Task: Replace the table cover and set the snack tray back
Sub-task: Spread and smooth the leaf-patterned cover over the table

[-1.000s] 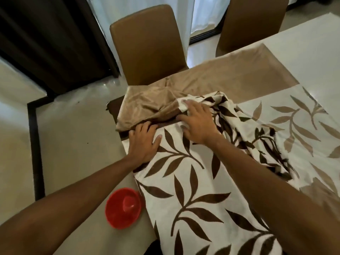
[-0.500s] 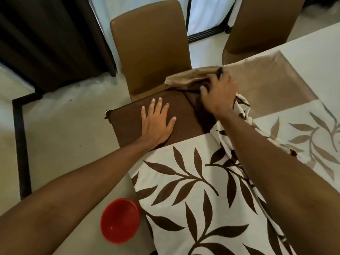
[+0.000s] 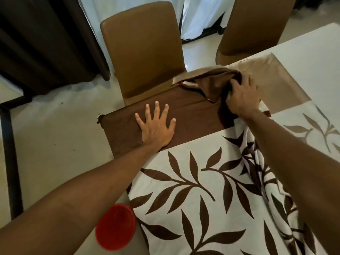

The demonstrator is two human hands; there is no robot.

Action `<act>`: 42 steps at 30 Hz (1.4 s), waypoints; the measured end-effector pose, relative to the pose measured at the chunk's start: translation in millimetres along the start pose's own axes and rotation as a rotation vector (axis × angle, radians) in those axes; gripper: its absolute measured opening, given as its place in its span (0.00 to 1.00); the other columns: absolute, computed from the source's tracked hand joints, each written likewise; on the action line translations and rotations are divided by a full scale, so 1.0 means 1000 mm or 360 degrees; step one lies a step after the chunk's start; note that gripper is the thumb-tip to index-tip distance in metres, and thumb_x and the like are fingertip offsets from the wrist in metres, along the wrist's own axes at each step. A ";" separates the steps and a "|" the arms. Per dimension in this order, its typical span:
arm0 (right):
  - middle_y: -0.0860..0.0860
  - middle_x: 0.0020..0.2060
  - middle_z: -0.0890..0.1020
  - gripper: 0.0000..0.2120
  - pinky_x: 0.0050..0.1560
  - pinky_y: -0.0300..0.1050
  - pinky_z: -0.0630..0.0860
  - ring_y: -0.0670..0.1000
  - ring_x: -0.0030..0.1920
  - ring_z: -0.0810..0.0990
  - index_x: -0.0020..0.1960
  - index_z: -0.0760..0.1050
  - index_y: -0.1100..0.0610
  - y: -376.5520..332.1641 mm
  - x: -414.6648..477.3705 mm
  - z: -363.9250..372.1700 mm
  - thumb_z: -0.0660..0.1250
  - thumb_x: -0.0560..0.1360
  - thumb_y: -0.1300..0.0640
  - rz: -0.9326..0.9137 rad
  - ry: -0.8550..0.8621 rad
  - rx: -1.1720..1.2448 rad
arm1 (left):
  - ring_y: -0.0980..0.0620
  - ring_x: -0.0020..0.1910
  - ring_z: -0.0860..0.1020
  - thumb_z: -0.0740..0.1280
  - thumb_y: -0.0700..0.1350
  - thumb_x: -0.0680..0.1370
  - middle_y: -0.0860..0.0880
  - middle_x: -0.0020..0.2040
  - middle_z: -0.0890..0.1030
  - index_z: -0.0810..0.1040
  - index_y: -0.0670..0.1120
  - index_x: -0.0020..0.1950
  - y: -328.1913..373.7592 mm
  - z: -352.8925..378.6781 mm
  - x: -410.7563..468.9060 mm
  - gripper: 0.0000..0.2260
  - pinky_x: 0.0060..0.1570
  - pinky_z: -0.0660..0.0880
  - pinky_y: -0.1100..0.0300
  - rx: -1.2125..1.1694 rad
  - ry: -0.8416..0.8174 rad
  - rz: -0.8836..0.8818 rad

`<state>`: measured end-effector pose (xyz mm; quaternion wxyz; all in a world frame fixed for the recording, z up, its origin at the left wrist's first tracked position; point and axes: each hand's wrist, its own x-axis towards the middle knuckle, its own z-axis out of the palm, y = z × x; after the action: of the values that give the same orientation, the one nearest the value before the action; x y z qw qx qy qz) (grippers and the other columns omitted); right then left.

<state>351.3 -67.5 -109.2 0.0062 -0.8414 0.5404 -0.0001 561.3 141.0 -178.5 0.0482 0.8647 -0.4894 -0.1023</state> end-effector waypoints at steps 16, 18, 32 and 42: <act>0.59 0.76 0.67 0.24 0.73 0.68 0.64 0.64 0.76 0.64 0.70 0.73 0.55 0.053 -0.054 0.002 0.61 0.78 0.46 -0.0103 -0.0083 -0.0077 | 0.40 0.81 0.45 0.45 0.66 0.81 0.48 0.83 0.50 0.50 0.58 0.82 0.002 -0.001 0.001 0.30 0.72 0.40 0.28 0.0051 -0.0008 -0.0019; 0.58 0.77 0.68 0.21 0.72 0.67 0.65 0.63 0.75 0.66 0.70 0.75 0.53 0.035 -0.110 0.008 0.65 0.79 0.47 -0.0288 -0.0109 -0.0046 | 0.41 0.81 0.47 0.47 0.64 0.82 0.48 0.83 0.52 0.54 0.56 0.82 0.002 -0.005 -0.002 0.29 0.73 0.42 0.28 0.0033 0.0016 0.0007; 0.52 0.79 0.65 0.29 0.77 0.71 0.42 0.58 0.80 0.58 0.79 0.62 0.48 0.158 -0.274 0.022 0.59 0.78 0.52 -0.0250 -0.0193 -0.0210 | 0.44 0.81 0.45 0.48 0.67 0.81 0.51 0.83 0.50 0.55 0.59 0.81 0.204 0.046 -0.253 0.29 0.73 0.38 0.30 -0.0226 -0.0221 0.0469; 0.50 0.69 0.77 0.18 0.74 0.65 0.59 0.55 0.70 0.73 0.70 0.73 0.47 0.207 -0.372 0.013 0.60 0.81 0.48 -0.0496 -0.0192 0.0032 | 0.45 0.81 0.47 0.49 0.60 0.83 0.49 0.83 0.52 0.57 0.52 0.81 0.272 0.063 -0.319 0.27 0.74 0.43 0.30 -0.0085 -0.0124 0.0311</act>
<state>8.2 185.0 -122.2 0.0470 -0.9134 0.4020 0.0439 160.4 275.2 -148.2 0.0620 0.8066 -0.5700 -0.1436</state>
